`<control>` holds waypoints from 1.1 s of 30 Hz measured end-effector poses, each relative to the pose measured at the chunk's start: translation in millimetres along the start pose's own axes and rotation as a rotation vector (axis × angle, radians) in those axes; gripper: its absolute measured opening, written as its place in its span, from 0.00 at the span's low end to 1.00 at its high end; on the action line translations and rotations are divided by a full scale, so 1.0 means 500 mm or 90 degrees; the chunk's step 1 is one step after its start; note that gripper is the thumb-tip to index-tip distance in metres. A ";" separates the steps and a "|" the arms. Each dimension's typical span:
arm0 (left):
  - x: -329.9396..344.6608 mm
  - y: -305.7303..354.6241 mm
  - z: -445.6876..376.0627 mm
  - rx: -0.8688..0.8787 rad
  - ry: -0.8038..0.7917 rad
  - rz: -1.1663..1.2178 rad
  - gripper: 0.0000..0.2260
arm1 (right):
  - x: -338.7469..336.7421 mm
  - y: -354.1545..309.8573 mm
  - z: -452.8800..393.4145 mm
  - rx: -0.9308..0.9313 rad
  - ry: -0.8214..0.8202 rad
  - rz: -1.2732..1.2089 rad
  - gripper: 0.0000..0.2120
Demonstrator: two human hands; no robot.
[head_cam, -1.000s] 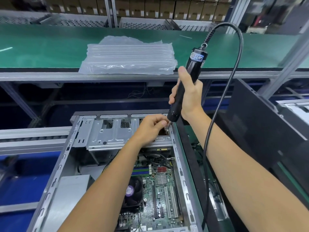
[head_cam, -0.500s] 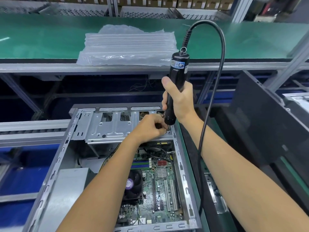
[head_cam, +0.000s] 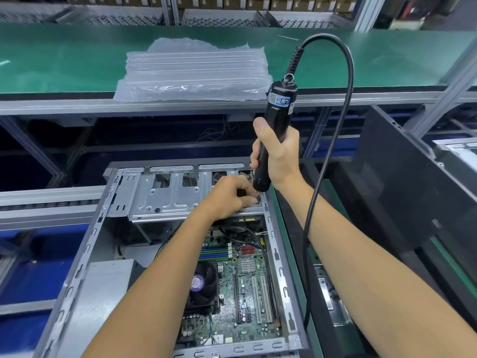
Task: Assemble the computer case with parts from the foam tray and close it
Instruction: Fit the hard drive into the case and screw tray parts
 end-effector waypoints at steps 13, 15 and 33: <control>-0.005 -0.003 -0.001 -0.009 0.014 0.006 0.16 | 0.021 0.003 0.007 -0.006 -0.090 -0.007 0.17; -0.005 0.001 -0.001 -0.005 0.011 0.014 0.16 | 0.018 0.004 0.007 -0.005 -0.093 -0.014 0.16; -0.003 -0.001 -0.001 -0.004 0.009 0.034 0.19 | 0.020 0.013 0.009 0.014 -0.131 -0.040 0.15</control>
Point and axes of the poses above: each hand's wrist, its own z-axis away from the middle knuckle, its own x-axis out of the palm, y = z × x, the point moved 8 cm from there along -z, towards the middle knuckle, and after that the axes turned 6 degrees about -z, right-handed, at the moved point
